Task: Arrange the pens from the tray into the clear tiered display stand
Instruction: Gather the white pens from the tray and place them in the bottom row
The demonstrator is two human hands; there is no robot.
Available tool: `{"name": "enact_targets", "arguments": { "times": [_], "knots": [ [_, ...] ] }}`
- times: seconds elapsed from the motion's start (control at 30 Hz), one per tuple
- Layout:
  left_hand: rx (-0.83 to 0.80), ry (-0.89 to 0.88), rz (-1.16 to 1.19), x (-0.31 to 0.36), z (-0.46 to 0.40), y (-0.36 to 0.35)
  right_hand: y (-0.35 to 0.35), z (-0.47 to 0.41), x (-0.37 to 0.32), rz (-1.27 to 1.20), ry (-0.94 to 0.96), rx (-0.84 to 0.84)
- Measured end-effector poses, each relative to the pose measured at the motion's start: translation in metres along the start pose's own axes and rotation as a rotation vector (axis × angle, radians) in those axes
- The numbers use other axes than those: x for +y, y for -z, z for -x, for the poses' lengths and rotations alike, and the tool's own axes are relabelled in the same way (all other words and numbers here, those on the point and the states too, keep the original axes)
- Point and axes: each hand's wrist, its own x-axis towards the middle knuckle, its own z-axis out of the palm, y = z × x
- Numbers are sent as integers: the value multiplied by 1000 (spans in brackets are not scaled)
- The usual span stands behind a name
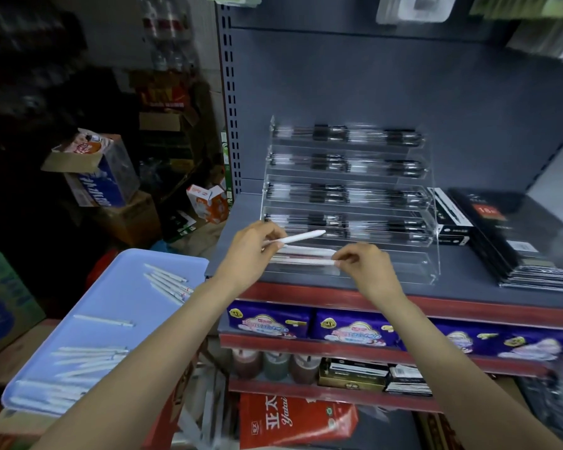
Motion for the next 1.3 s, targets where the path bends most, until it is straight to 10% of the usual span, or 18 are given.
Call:
{"name": "enact_targets", "arguments": {
  "times": [0.33,0.87,1.3],
  "knots": [
    [-67,-13,-54,1,-8,-13,9,-7,-10,-233,8,55],
    [-134,-126,-488,-14,-7,-22,-16,-11,-8,57,42,53],
    [150,111,-121,-78,45,35,-72,6,-109,-156,221,-26]
  ]
}}
